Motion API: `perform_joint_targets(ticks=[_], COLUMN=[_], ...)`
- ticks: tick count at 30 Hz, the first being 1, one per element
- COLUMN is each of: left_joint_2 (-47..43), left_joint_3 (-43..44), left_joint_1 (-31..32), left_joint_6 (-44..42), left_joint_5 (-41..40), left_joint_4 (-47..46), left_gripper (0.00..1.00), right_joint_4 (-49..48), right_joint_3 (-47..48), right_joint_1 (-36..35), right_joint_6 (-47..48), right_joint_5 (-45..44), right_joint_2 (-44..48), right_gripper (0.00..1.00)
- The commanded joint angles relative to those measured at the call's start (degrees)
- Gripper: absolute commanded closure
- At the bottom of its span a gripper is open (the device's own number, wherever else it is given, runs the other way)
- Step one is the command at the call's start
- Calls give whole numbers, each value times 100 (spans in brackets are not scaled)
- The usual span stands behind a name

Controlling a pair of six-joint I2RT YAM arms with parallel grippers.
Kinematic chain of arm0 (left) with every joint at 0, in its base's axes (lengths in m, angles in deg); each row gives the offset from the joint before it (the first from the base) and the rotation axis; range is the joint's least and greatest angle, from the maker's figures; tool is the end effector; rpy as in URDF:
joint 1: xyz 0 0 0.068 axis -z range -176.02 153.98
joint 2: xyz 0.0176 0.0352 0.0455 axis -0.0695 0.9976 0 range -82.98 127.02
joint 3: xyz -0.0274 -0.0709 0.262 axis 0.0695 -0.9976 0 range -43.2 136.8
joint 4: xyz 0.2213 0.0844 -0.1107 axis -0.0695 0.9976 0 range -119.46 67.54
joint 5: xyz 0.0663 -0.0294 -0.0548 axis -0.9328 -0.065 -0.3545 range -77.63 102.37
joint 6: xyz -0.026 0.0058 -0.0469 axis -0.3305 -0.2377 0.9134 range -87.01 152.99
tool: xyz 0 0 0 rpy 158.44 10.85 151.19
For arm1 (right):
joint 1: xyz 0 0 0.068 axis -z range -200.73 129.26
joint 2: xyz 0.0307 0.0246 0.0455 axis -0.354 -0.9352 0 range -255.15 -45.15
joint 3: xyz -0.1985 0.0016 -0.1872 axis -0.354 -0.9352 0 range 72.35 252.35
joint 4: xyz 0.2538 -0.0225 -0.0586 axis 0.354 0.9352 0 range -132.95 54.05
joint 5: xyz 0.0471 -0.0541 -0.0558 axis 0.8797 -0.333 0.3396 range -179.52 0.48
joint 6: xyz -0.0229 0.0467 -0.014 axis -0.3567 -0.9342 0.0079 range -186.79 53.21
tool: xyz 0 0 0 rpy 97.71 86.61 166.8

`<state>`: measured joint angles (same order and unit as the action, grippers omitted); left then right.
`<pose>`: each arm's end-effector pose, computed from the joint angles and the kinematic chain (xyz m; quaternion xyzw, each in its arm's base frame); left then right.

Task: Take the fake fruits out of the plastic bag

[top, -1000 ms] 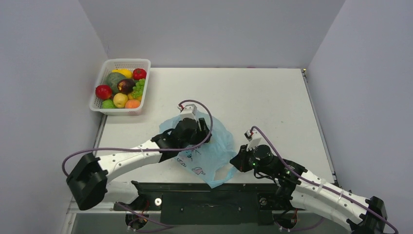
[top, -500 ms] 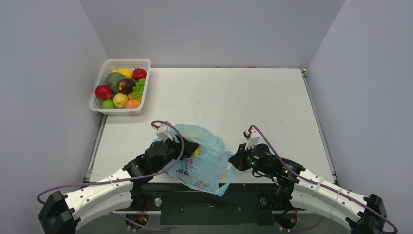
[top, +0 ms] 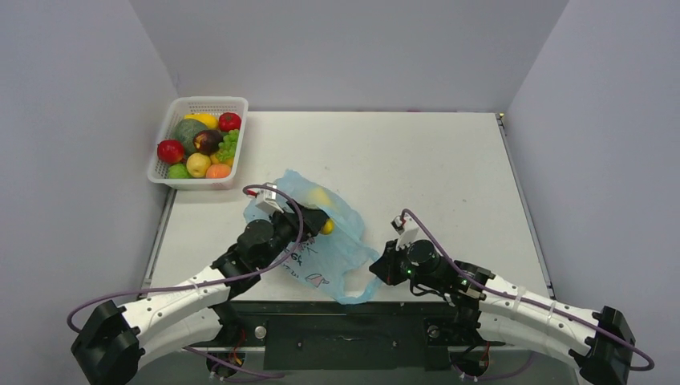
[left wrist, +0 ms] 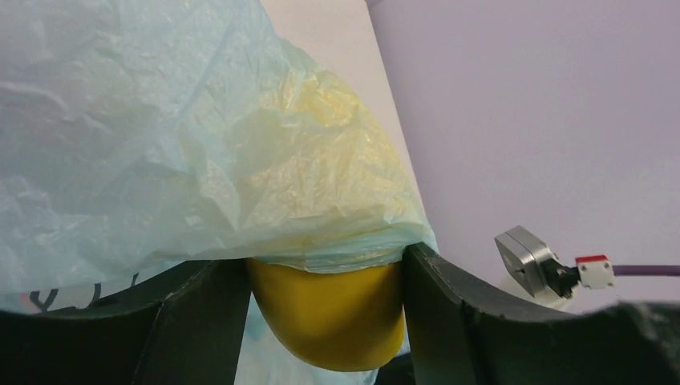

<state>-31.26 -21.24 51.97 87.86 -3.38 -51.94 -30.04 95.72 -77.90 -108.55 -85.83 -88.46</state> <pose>0.1452 -0.1469 0.2374 -0.1349 0.7367 -0.4476 0.4885 0.0906 0.1446 0.2082 -0.1329 0.8677 0.3817 0.2892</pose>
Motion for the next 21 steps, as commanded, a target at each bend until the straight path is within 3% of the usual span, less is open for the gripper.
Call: perform_joint_targets(ticks=[1,5,9,18,20,21], left_joint_2=[32,-241,-838,-1504,-1584,-1576], left_joint_3=[181,-269,-543,-7,491,743], left_joint_1=[-504,-664,-644,-625,-686,-716], left_joint_6=[774,1125,1063,409,3,-375], left_joint_5=[2081,3501,4133,4789,4354,4085], left_joint_4=[102,588,1143,2140,2991,3838], left_gripper=[82,82,81,81,82,83], right_joint_4=[50,223,269,250,271,295], right_joint_3=[119,491,923,1180,1052,1005], right_joint_1=[51,229,516,1043,1128,1179], right_joint_6=[-57,204,350,411,367,356], right_joint_5=[-916,-1589,-1925,-2077,-2030,-2003], right_joint_2=[214,101,-309,-599,-535,-510], right_gripper=[100,100,100,100,100,100])
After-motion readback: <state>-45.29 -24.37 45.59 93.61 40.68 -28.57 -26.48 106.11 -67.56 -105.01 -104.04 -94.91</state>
